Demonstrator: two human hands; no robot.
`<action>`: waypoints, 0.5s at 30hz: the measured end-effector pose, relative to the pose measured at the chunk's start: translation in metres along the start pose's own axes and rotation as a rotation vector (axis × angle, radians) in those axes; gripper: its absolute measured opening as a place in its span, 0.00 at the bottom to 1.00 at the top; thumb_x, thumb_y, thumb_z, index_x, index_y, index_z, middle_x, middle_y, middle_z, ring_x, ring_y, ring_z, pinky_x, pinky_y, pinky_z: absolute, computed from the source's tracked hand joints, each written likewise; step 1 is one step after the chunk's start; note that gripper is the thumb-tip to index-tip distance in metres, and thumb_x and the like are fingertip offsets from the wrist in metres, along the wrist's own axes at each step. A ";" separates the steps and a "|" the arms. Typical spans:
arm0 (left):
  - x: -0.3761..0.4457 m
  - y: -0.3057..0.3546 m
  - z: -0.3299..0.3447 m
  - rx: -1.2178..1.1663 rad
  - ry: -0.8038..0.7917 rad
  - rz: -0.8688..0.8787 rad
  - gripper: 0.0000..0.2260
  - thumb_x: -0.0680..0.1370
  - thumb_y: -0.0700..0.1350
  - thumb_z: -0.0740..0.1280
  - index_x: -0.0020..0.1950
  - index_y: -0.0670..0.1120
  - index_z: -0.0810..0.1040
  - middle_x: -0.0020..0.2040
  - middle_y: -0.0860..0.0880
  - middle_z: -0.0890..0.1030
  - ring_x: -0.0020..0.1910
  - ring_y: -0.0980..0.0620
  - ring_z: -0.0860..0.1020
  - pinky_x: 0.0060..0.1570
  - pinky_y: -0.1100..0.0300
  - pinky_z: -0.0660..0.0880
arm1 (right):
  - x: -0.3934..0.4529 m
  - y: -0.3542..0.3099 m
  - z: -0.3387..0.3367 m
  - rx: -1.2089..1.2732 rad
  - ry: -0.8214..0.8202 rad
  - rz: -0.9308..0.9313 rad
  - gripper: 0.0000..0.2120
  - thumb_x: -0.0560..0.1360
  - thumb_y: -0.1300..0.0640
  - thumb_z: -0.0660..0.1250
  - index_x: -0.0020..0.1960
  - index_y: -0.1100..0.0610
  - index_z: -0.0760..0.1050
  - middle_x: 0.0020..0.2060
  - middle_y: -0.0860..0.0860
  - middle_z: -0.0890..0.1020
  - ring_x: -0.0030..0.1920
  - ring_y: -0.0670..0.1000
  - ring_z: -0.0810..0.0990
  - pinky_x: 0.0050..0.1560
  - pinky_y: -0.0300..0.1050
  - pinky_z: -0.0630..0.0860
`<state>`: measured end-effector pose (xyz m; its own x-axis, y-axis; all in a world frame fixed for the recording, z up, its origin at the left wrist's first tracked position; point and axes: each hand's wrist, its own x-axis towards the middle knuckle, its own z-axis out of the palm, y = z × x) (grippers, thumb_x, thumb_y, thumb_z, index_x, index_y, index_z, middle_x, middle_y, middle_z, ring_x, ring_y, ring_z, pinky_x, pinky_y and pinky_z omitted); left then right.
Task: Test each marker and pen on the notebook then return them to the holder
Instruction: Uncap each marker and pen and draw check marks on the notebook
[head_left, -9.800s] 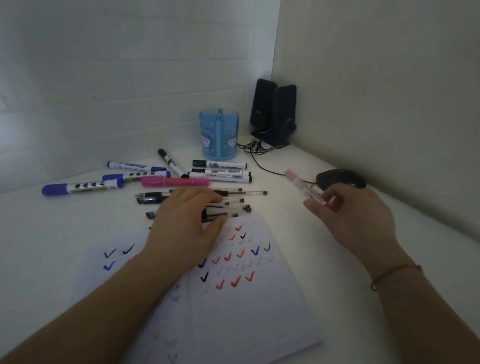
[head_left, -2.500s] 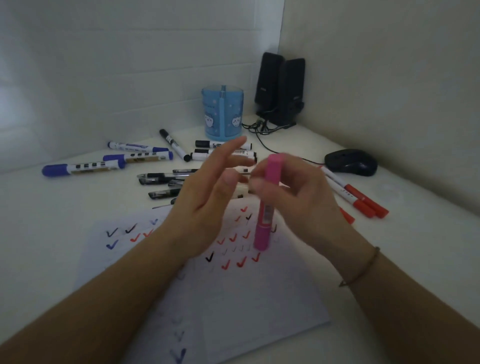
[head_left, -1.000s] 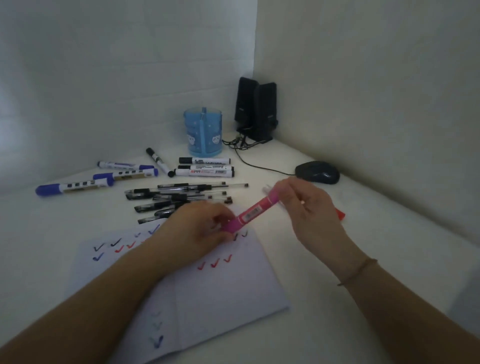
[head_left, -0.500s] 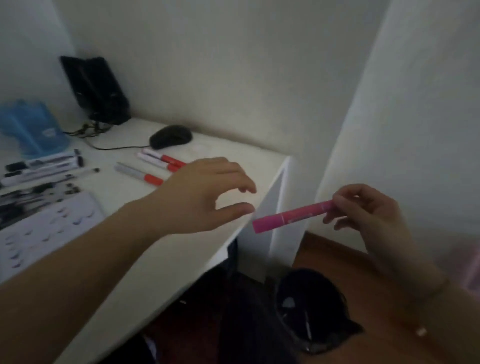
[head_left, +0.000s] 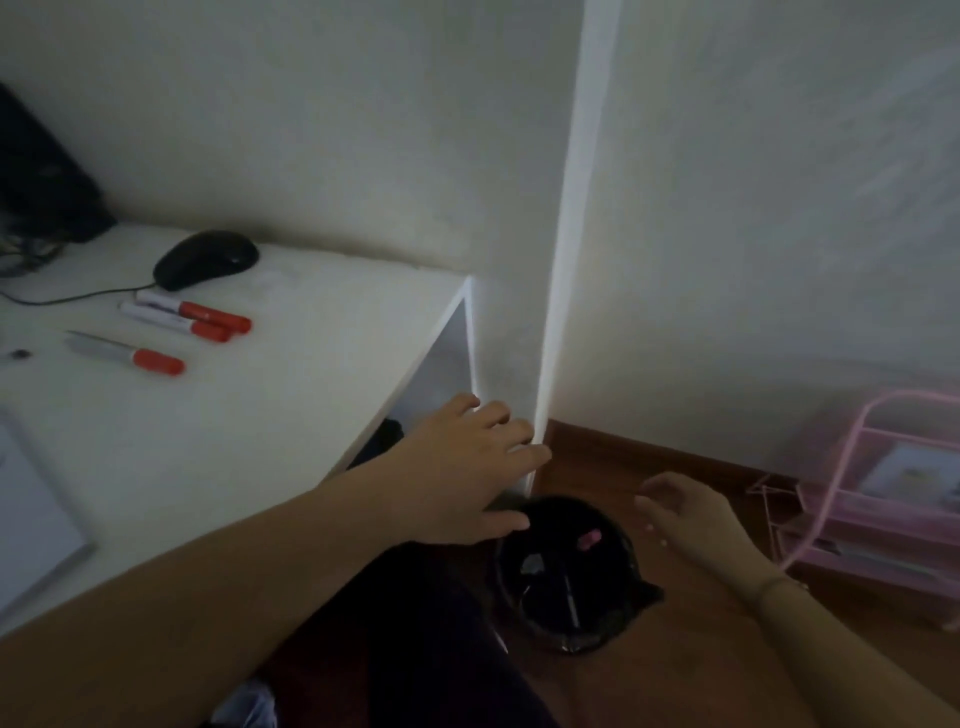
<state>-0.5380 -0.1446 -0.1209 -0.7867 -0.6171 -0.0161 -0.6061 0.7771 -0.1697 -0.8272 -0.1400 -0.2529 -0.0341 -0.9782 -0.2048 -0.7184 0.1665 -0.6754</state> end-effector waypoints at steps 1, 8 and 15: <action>0.000 0.000 0.001 -0.004 0.001 -0.007 0.27 0.76 0.65 0.58 0.70 0.51 0.66 0.64 0.50 0.74 0.61 0.47 0.72 0.61 0.47 0.69 | 0.002 0.000 0.001 -0.006 0.002 0.006 0.08 0.74 0.48 0.68 0.52 0.48 0.75 0.44 0.49 0.83 0.42 0.48 0.82 0.47 0.51 0.81; -0.007 -0.010 -0.024 -0.091 0.152 -0.046 0.21 0.76 0.61 0.61 0.65 0.52 0.72 0.61 0.51 0.76 0.59 0.50 0.74 0.56 0.52 0.72 | 0.016 -0.064 -0.014 0.204 0.144 -0.137 0.02 0.74 0.59 0.69 0.47 0.55 0.78 0.30 0.49 0.83 0.31 0.49 0.82 0.40 0.53 0.81; -0.130 -0.103 -0.091 -0.369 0.209 -0.662 0.23 0.74 0.63 0.62 0.66 0.56 0.71 0.62 0.59 0.71 0.56 0.65 0.70 0.58 0.73 0.63 | -0.007 -0.218 -0.014 0.504 0.206 -0.501 0.03 0.75 0.63 0.67 0.44 0.57 0.78 0.29 0.53 0.82 0.27 0.47 0.78 0.29 0.33 0.73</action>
<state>-0.3842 -0.1332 -0.0121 -0.2317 -0.9585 0.1662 -0.9273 0.2693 0.2599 -0.6807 -0.1715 -0.0943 0.0487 -0.9470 0.3176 -0.2773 -0.3183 -0.9065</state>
